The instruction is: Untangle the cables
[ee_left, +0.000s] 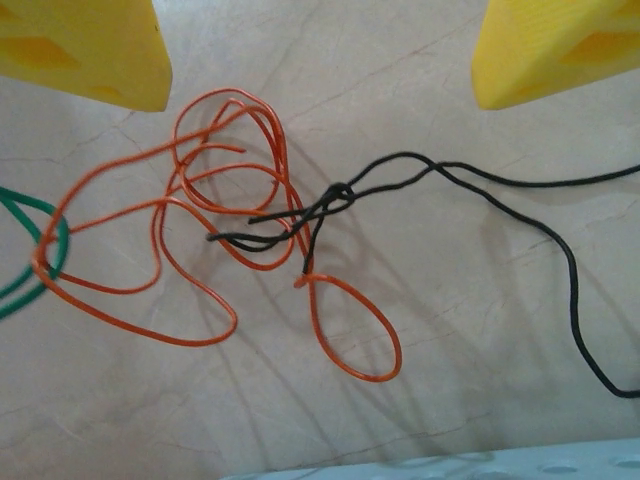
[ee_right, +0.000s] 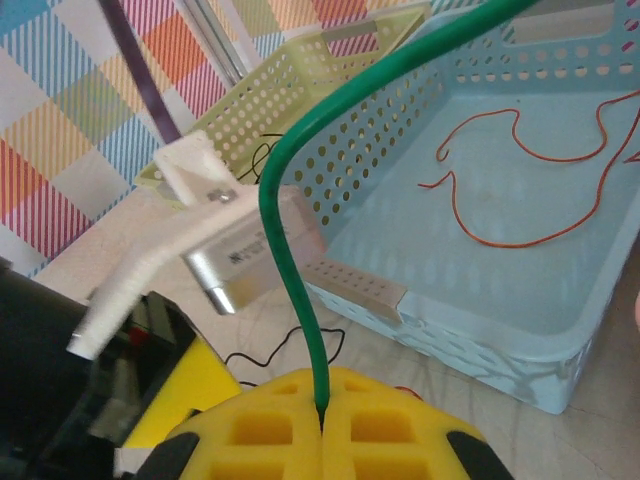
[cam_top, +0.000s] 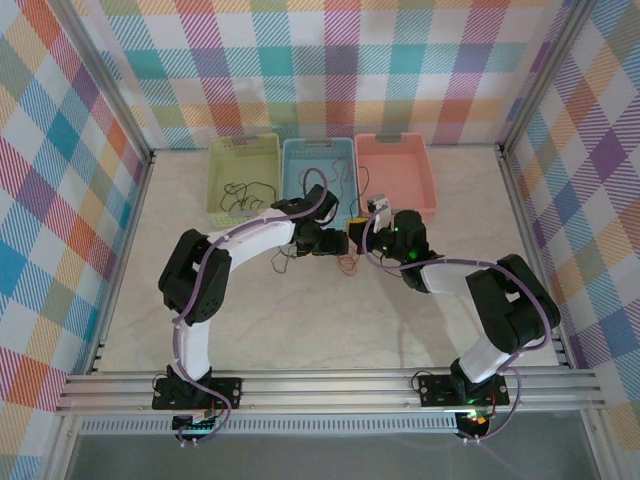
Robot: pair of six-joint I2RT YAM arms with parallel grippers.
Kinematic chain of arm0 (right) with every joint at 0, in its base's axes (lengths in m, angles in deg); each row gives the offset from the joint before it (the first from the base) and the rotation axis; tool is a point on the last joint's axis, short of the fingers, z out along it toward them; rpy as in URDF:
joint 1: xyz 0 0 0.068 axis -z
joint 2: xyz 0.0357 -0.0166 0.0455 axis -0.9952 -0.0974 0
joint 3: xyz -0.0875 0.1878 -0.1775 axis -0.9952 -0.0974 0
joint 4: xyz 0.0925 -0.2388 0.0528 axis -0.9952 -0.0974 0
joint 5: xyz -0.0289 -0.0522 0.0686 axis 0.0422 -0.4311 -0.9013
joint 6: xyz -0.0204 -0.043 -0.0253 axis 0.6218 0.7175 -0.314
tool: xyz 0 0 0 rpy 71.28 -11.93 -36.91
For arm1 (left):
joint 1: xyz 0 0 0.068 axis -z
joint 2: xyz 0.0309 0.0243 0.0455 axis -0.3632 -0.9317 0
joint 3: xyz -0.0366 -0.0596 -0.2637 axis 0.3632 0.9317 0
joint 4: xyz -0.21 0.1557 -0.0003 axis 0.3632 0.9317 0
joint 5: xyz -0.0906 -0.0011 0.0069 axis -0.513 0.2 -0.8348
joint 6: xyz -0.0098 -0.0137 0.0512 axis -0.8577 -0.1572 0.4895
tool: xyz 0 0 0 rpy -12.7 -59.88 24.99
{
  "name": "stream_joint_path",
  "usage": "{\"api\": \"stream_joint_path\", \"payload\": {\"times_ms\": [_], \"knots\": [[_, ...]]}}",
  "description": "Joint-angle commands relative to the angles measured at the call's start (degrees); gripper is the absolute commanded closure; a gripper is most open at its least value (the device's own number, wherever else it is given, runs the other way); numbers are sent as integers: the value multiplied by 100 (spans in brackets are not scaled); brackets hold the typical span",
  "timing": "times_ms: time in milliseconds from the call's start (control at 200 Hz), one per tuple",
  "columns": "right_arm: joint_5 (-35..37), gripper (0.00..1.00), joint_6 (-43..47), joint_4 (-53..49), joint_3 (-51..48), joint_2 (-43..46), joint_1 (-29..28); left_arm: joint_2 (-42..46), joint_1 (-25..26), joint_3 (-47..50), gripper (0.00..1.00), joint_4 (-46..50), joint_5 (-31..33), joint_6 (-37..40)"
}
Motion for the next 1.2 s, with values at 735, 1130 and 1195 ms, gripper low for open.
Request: {"api": "stream_joint_path", "payload": {"times_ms": [735, 1130, 1195], "knots": [[-24, 100, -239, 216, -64, -60, 57, -1403, 269, -1747, 67, 1409, 311, 371], [412, 100, -255, 317, -260, 118, 88, -808, 116, -918, 100, 1085, 460, 308], [555, 100, -277, 317, -316, 165, 112, -505, 82, -497, 100, 861, 439, 233]]}}
